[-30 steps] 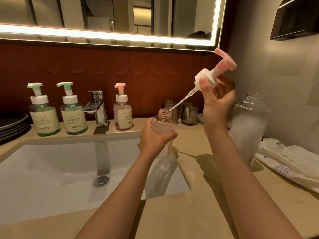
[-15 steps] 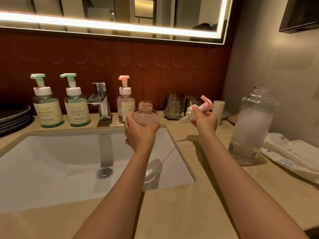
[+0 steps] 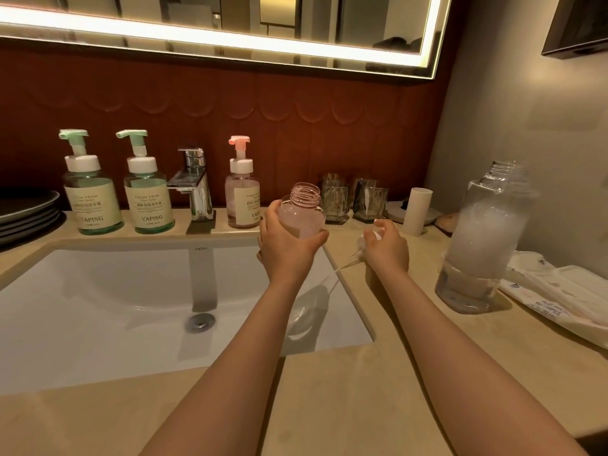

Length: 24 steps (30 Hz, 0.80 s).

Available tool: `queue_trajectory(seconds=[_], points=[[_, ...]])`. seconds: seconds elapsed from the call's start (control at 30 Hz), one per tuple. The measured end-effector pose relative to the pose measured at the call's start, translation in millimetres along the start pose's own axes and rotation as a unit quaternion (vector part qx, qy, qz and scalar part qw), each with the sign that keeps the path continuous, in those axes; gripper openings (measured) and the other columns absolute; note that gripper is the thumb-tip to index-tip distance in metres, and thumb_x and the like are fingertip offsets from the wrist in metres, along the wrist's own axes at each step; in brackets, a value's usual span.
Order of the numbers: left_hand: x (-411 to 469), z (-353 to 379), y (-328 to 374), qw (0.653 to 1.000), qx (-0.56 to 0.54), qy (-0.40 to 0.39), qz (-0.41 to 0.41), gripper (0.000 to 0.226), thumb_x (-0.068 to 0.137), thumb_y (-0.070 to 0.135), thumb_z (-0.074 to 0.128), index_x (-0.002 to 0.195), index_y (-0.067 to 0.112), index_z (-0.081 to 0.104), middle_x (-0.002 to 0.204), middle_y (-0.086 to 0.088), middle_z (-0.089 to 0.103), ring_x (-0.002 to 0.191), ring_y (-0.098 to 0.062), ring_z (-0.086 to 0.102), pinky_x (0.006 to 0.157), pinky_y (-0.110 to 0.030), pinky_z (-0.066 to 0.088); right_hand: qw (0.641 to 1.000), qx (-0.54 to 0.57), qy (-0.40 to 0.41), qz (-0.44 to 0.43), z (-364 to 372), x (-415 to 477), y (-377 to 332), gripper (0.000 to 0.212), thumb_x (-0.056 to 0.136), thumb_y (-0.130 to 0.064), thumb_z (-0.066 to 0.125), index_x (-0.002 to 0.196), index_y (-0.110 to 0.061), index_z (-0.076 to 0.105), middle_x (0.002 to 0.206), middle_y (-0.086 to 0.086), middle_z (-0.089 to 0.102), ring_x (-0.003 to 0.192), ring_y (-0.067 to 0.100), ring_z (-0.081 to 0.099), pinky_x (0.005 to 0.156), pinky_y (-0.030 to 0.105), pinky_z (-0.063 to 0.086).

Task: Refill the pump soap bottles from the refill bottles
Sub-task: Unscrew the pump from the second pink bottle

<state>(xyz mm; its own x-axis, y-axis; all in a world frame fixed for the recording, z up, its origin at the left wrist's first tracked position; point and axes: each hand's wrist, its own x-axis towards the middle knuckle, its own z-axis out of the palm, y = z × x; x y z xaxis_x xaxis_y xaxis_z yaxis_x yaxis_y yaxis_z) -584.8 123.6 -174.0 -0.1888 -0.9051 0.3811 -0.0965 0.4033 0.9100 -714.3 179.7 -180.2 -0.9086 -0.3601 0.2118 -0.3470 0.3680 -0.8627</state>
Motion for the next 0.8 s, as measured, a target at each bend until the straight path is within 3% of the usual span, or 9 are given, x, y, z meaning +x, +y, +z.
queue_trajectory(seconds=[0.17,0.5,0.8], points=[[-2.1,3.2,1.1,1.000,-0.002,-0.018,0.010,0.092,0.064,0.031,0.083,0.139,0.023,0.030,0.141,-0.001,0.040,0.127,-0.021,0.038,0.104,-0.048,0.038,0.996,-0.086,-0.002,0.023,-1.5,3.2,4.5,0.038,0.095,-0.043,0.043,0.128,-0.026,0.049,0.131,0.014,0.042,0.119,0.030,0.041,0.097,0.043,0.040],[-2.1,4.6,7.1,0.999,-0.042,-0.019,0.027,0.094,0.063,0.032,0.084,0.139,0.024,0.030,0.139,0.000,0.042,0.126,-0.020,0.039,0.104,-0.048,0.039,0.997,-0.075,-0.025,0.027,-3.8,4.7,2.1,0.037,0.095,-0.044,0.042,0.125,-0.023,0.050,0.131,0.014,0.039,0.120,0.030,0.039,0.099,0.042,0.037],[-5.5,1.3,19.3,0.996,-0.082,-0.023,0.037,0.093,0.063,0.035,0.083,0.139,0.023,0.030,0.139,-0.001,0.042,0.126,-0.020,0.040,0.102,-0.038,0.042,0.998,-0.027,-0.035,0.046,-12.2,1.6,-3.6,0.031,0.096,-0.039,0.040,0.121,-0.026,0.052,0.127,0.014,0.041,0.113,0.032,0.045,0.100,0.046,0.040]])
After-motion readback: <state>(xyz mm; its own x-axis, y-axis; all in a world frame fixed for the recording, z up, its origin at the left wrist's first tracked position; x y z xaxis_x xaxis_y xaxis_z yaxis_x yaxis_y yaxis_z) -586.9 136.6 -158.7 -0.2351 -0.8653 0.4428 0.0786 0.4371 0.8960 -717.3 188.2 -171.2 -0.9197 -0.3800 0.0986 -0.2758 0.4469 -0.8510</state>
